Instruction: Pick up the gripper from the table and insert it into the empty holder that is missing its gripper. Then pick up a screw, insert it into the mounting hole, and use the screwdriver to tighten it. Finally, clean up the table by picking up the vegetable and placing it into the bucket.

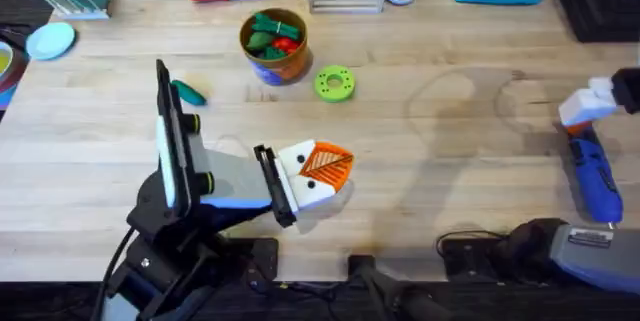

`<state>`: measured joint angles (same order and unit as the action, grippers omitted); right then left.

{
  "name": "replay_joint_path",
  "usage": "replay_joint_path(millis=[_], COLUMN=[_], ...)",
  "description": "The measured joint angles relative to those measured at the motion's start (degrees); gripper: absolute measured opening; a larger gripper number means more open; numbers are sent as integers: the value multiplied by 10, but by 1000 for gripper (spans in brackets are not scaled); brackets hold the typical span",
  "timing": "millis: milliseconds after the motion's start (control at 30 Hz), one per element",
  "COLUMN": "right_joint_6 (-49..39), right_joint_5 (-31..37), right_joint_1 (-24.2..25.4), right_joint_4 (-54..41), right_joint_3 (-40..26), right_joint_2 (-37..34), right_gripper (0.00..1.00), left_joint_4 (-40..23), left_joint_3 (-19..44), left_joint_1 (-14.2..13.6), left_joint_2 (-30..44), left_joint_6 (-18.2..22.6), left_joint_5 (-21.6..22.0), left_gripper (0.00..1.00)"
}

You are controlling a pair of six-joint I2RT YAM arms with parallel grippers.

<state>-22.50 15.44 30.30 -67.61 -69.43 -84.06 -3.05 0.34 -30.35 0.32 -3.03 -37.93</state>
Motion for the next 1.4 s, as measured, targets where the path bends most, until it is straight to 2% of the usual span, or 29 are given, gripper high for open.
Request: replay_joint_path(millis=[200, 433, 500, 800, 933, 1267, 1400], right_joint_6=[-59, -91, -97, -104, -106, -110, -112], right_joint_5=[12, -13, -20, -28, -31, -44, -44], right_joint_1=[37, 79, 88, 88, 88, 87, 86], right_joint_4=[12, 39, 72, 107, 107, 98, 95], right_joint_3=[12, 15, 17, 17, 17, 17, 17], right_joint_2=[-49, -82, -111, -181, -191, -192, -192], right_gripper=[981, 981, 981, 980, 956, 679, 471], left_joint_4=[0, 0, 0, 0, 0, 0, 0], left_joint_3=[0, 0, 0, 0, 0, 0, 0], left_joint_1=[0, 0, 0, 0, 0, 0, 0], left_joint_2=[0, 0, 0, 0, 0, 0, 0], left_joint_6=[0, 0, 0, 0, 0, 0, 0], left_joint_5=[0, 0, 0, 1, 1, 2, 2], left_gripper=[14, 14, 15, 14, 14, 14, 14])
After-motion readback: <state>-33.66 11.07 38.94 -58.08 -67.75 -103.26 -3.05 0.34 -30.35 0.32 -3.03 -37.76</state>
